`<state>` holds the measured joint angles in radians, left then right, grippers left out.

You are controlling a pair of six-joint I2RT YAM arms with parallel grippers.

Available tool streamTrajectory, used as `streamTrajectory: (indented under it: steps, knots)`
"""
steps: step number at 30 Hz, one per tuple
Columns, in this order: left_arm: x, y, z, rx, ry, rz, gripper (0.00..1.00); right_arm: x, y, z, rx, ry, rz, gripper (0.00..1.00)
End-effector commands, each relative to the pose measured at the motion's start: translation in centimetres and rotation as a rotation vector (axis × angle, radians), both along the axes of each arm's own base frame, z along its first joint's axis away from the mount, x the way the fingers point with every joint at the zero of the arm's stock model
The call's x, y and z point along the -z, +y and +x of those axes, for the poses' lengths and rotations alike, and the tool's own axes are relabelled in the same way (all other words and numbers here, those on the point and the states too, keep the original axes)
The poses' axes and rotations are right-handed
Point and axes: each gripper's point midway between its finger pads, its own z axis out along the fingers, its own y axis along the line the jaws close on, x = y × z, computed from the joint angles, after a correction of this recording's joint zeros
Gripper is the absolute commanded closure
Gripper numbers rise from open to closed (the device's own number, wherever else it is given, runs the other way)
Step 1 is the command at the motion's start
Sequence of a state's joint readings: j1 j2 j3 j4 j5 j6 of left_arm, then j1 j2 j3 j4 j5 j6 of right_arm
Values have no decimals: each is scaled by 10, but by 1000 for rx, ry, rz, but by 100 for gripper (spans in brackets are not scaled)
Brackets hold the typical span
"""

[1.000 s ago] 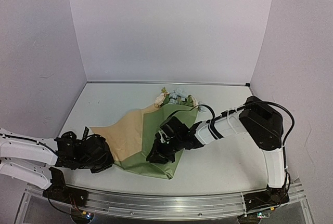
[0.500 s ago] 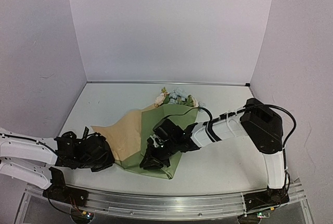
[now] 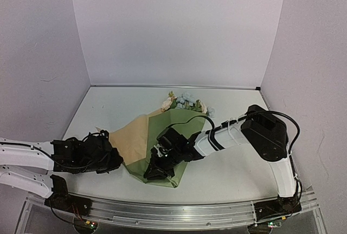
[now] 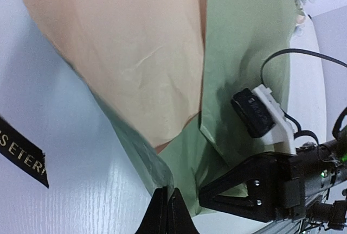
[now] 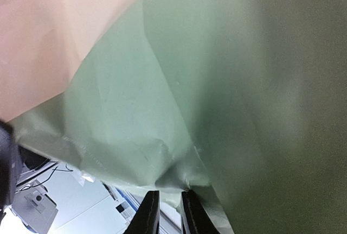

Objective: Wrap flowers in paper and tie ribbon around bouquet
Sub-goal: Fold the 2/3-folded wrapping paper at the center of the board.

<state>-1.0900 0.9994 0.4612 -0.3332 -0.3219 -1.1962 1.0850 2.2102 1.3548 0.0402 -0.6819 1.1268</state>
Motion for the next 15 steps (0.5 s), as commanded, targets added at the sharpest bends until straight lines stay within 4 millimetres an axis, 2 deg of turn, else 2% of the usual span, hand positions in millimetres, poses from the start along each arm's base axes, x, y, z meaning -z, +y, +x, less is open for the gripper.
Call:
streamTrajectory:
  steps: [1, 4, 12, 15]
  knots:
    - [-54, -31, 11, 126, -165, -92, 100, 37, -14, -8, 2, 10, -108, 85]
    - [-68, -50, 7, 218, -220, -128, 100, 42, -18, -10, -2, 16, -137, 85]
    - [-88, -96, -9, 432, -306, -201, 100, 44, -20, -12, -18, 18, -158, 85]
    - [-87, -107, -13, 475, -310, -197, 100, 42, -17, -13, -26, 22, -148, 85]
